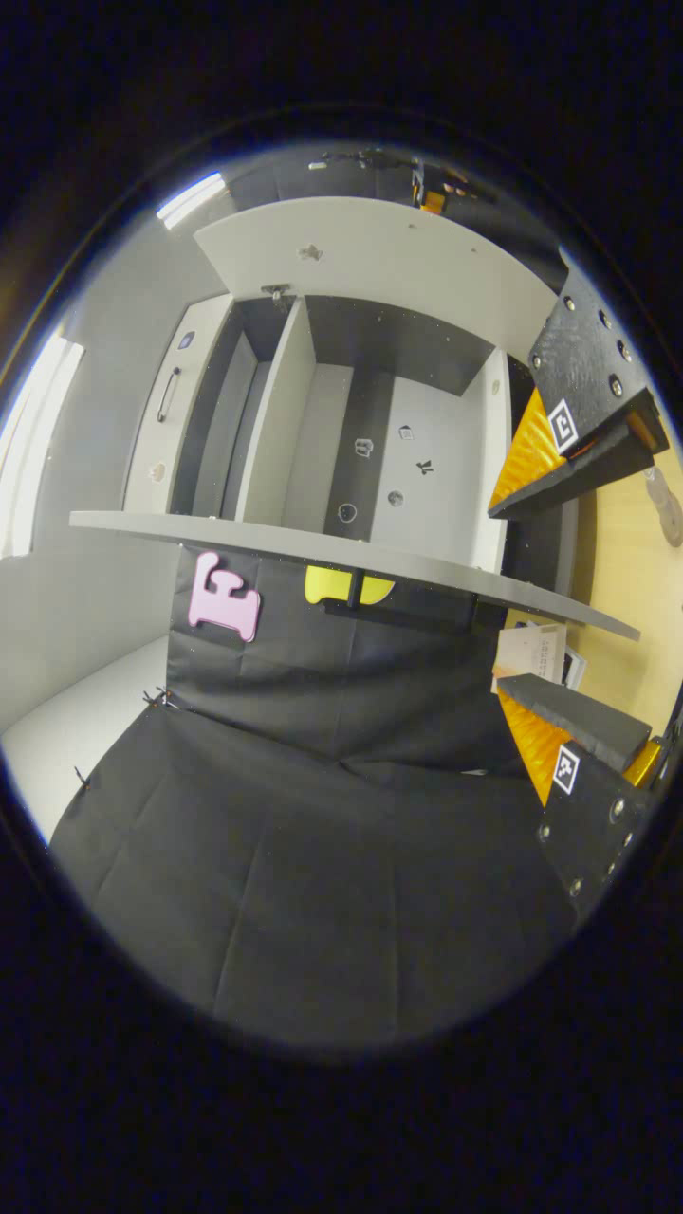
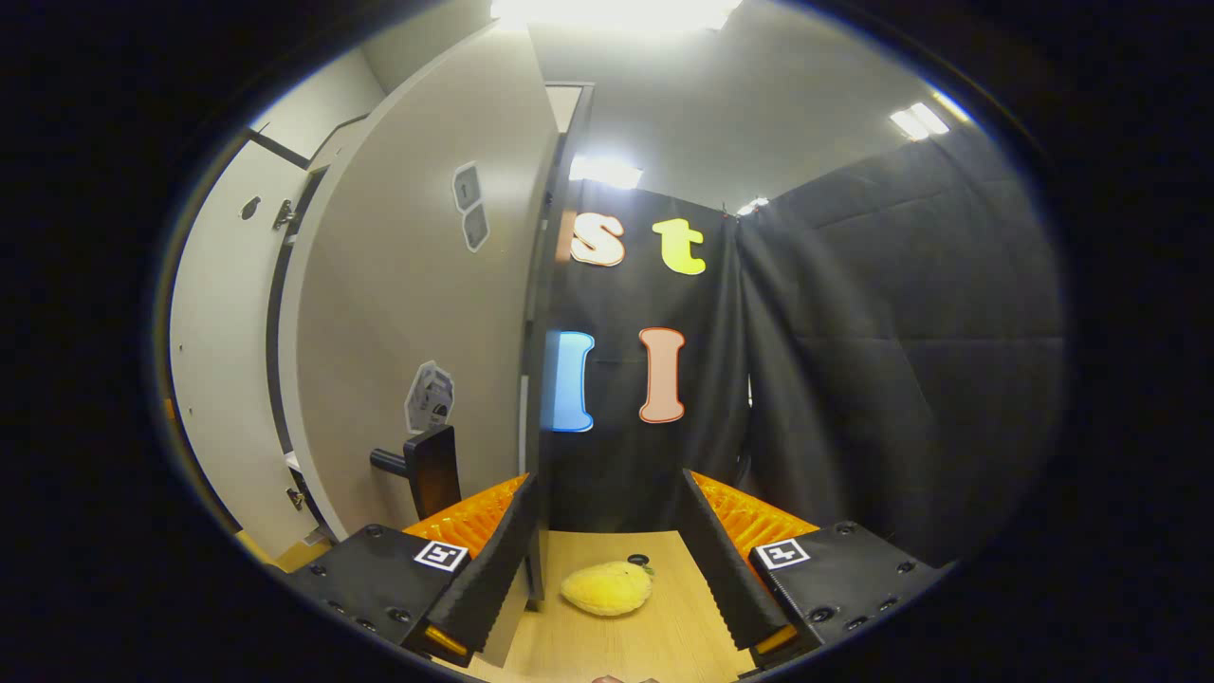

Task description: Grasp the bottle in the cabinet with the left hand and place it on the coaster, then close the right door with the right hand and the left door with the left hand.

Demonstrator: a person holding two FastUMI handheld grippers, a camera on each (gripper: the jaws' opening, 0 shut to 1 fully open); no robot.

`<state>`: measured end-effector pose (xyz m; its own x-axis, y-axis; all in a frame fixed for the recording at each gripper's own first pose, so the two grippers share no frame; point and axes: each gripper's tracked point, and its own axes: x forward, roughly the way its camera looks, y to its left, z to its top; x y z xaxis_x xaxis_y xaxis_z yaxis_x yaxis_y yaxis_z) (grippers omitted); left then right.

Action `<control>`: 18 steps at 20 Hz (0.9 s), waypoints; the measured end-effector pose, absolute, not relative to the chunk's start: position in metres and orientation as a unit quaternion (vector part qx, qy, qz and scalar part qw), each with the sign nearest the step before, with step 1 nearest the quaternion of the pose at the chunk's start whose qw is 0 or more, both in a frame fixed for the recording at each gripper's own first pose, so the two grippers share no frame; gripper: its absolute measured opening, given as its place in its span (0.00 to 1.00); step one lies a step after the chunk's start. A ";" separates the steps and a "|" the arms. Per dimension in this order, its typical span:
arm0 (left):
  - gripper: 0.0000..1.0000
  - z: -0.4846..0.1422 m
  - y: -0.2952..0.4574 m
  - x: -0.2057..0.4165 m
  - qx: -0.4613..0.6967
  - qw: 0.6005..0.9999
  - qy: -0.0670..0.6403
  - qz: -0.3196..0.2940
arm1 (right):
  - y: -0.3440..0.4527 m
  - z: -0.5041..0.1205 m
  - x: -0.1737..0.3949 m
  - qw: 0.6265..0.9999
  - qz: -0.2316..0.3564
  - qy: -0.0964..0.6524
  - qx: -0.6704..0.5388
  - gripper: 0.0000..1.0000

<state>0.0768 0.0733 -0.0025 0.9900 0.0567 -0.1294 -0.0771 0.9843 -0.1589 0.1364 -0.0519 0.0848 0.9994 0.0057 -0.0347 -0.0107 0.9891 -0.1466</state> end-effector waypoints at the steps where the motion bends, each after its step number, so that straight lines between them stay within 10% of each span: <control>1: 0.94 -0.006 0.075 0.076 -0.082 0.994 0.065 0.036 | -0.040 0.085 0.136 0.997 0.015 0.017 -0.075 0.94; 18: 1.00 -0.002 0.150 0.057 -0.037 0.993 0.057 0.092 | 0.050 0.071 0.146 0.996 0.070 0.019 -0.054 0.97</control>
<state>0.0572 0.1495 -0.0021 0.9765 0.1791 -0.1201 -0.1875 0.9802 -0.0632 0.1464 0.0497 0.0714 0.9895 0.1375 -0.0446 -0.1415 0.9843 -0.1053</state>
